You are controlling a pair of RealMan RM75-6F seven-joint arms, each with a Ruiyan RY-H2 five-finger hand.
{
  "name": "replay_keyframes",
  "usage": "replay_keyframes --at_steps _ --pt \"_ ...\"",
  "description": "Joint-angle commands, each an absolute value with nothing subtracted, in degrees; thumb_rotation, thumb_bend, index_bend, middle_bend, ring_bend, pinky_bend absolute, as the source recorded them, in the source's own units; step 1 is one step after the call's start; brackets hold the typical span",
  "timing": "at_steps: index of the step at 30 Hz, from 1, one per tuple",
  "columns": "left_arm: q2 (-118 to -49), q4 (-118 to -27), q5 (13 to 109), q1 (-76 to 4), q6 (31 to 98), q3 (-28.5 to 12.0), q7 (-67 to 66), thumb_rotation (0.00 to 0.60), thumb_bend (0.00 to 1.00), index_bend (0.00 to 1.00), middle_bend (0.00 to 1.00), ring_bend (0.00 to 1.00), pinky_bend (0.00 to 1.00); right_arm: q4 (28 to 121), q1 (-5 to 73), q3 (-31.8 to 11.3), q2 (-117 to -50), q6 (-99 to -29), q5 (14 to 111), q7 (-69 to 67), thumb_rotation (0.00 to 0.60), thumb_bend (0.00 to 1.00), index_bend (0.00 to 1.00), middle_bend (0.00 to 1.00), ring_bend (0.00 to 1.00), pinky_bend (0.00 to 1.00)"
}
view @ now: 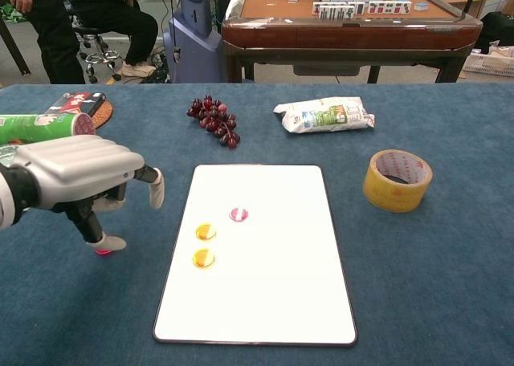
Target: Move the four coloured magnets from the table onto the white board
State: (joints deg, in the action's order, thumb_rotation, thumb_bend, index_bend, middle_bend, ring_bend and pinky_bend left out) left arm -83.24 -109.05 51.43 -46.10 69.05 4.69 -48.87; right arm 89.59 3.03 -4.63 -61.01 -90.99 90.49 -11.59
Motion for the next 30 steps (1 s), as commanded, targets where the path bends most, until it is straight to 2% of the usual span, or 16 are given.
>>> replay_keyframes --at_steps 1,18,30 --pt "-83.73 -107.92 52.35 -45.35 68.94 5.12 -48.50 0.600 0.23 0.45 1.00 1.00 1.00 89.66 3.09 -4.56 -61.02 -90.90 90.56 -11.51 0.600 0.16 0.39 0.34 0.31 0.44" --pt "-85.42 -100.51 58.06 -40.43 67.53 6.99 -43.29 0.600 0.23 0.47 1.00 1.00 1.00 89.65 3.28 -4.53 -61.21 -90.49 90.27 -11.07 0.600 0.16 0.39 0.33 0.31 0.44" --pt "-86.08 -97.19 59.89 -38.34 65.47 6.11 -40.48 0.600 0.23 0.49 1.00 1.00 1.00 89.74 3.52 -4.42 -61.40 -90.03 90.23 -10.50 0.600 0.16 0.39 0.34 0.31 0.44"
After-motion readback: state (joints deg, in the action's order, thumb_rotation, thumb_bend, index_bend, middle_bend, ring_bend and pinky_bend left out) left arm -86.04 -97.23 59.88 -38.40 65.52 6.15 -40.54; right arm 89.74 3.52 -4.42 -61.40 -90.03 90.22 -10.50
